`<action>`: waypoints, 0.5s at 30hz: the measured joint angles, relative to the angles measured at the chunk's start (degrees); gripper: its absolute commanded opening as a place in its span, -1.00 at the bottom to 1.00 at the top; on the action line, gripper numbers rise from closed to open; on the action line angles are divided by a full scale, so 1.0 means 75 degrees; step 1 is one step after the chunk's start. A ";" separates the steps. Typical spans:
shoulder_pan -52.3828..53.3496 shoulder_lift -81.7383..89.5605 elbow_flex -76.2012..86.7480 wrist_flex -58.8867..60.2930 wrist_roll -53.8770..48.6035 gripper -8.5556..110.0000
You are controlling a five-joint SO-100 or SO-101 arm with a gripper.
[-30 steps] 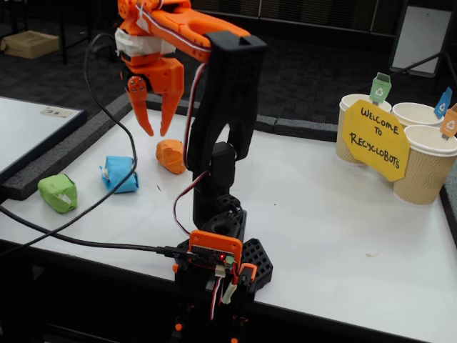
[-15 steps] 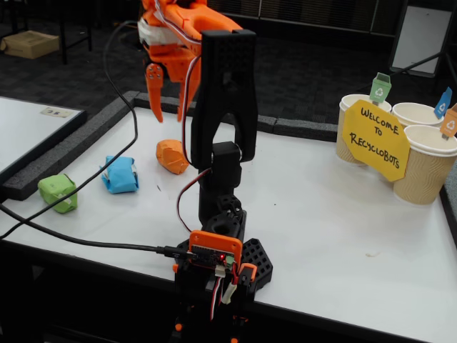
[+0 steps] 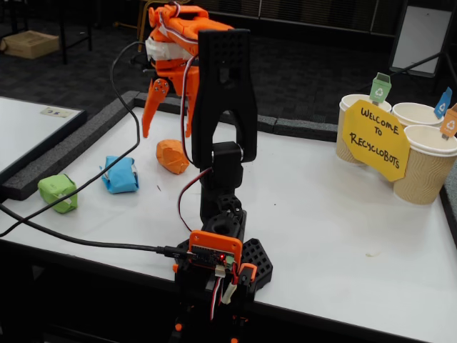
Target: Sort rubbish by color.
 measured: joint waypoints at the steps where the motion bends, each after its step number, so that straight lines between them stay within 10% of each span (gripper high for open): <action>1: 0.0012 -0.0035 0.0000 -0.0070 0.0000 -0.40; 15: 0.0445 -0.0832 -0.0516 -0.0562 0.0000 -0.43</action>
